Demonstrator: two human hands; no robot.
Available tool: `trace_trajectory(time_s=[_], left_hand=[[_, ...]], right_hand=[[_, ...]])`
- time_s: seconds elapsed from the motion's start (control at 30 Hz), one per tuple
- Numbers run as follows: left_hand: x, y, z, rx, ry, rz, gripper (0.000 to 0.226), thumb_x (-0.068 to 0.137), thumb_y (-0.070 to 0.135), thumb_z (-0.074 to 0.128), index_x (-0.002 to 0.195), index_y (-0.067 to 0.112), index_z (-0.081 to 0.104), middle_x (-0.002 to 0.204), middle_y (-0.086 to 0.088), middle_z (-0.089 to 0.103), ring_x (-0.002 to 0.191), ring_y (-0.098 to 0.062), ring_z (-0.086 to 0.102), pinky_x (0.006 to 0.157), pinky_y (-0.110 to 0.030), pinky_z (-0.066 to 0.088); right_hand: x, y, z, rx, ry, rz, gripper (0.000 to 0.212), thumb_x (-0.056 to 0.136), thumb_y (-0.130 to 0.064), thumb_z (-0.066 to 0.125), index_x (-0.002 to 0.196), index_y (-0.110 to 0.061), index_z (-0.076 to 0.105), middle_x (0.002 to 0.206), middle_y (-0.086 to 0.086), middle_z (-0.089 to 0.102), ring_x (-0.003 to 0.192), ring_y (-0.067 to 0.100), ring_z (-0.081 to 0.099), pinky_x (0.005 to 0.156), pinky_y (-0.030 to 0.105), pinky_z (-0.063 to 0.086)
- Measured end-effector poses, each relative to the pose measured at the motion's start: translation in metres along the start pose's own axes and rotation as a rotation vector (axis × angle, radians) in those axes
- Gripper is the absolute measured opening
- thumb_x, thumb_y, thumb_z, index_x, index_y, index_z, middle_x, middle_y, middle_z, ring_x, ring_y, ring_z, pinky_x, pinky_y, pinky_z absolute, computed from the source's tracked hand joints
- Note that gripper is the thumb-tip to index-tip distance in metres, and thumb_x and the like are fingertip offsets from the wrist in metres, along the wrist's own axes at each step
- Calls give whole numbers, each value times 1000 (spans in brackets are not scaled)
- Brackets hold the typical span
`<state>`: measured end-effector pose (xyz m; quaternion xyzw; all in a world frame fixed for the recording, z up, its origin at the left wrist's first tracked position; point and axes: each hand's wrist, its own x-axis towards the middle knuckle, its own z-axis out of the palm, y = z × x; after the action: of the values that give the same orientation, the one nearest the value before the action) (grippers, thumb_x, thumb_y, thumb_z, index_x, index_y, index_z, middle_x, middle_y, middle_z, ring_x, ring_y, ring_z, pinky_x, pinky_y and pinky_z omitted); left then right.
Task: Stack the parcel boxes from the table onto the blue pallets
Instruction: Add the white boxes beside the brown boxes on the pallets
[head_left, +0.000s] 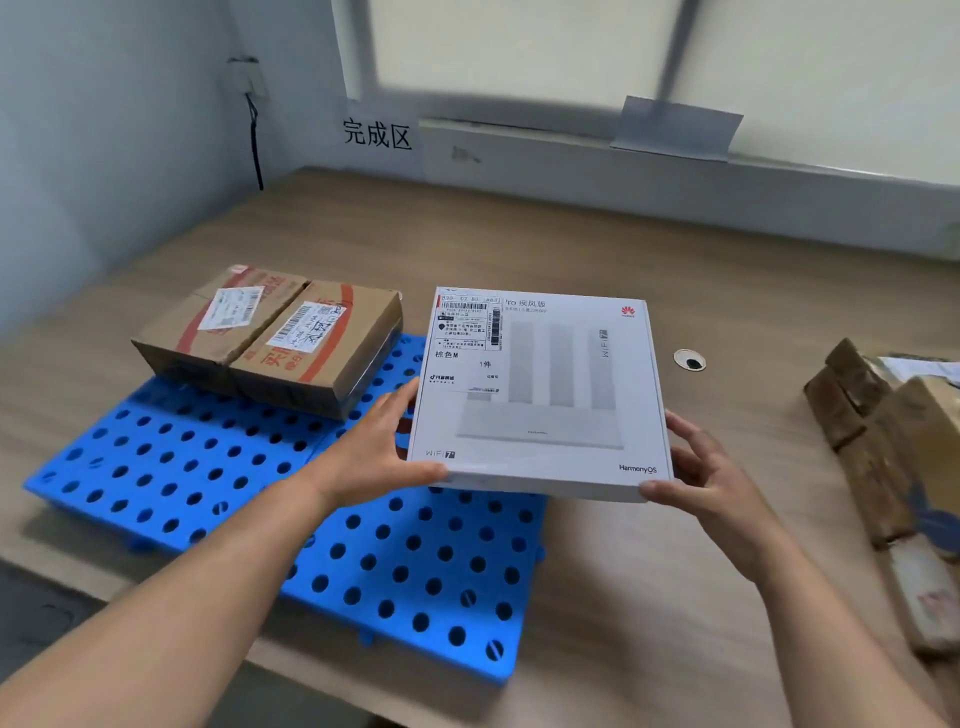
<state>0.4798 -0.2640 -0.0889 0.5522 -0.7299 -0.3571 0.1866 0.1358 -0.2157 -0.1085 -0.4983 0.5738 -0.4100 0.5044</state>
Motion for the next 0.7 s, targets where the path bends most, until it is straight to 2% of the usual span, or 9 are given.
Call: trace_trajectory(time_s=[0.07,0.2,0.27,0.4,0.6,0.7], left_hand=[[13,-10,-13,20,-34,6,101,76,36,76,150,31,8,151,13,20,133,-3,22,111,-32,26],[38,-26,-41,44,-78,27,99,74,37,77,148,33,12,137,19,26,122,-1,30,105,-30,31],[51,-37,-55,59,-101,31,99,72,39,79,148,33,15,145,15,28,124,-7,35,107,-34,35],[73,-58,-76,176,-118,33,104,69,48,78,149,30,14,153,7,27,137,-15,29,112,-39,25],[94,-74,-91,367,-111,28,102,71,53,74,149,27,15,150,-2,30,136,-21,26,111,-39,19],[103,-84,-94,456,-106,40,99,71,60,70,148,27,18,150,0,28,137,-18,19,112,-39,14]], right_hand=[[6,-3,15,9,17,17,79,71,0,77,131,-38,43,109,-6,72,101,8,65,78,25,50],[23,-9,44,35,58,42,76,71,-3,76,130,-39,44,108,-5,72,98,9,67,74,22,51],[32,-11,57,40,72,57,77,68,-6,76,131,-38,44,108,-3,72,99,12,67,78,25,50],[51,-9,81,40,90,91,79,63,-16,73,132,-39,43,108,-3,72,101,13,67,83,28,48],[76,-7,104,40,102,132,76,63,-19,73,130,-41,44,108,-6,72,101,11,67,86,29,49],[83,-4,109,28,99,156,74,69,-15,74,131,-42,45,109,-6,72,102,13,67,91,33,49]])
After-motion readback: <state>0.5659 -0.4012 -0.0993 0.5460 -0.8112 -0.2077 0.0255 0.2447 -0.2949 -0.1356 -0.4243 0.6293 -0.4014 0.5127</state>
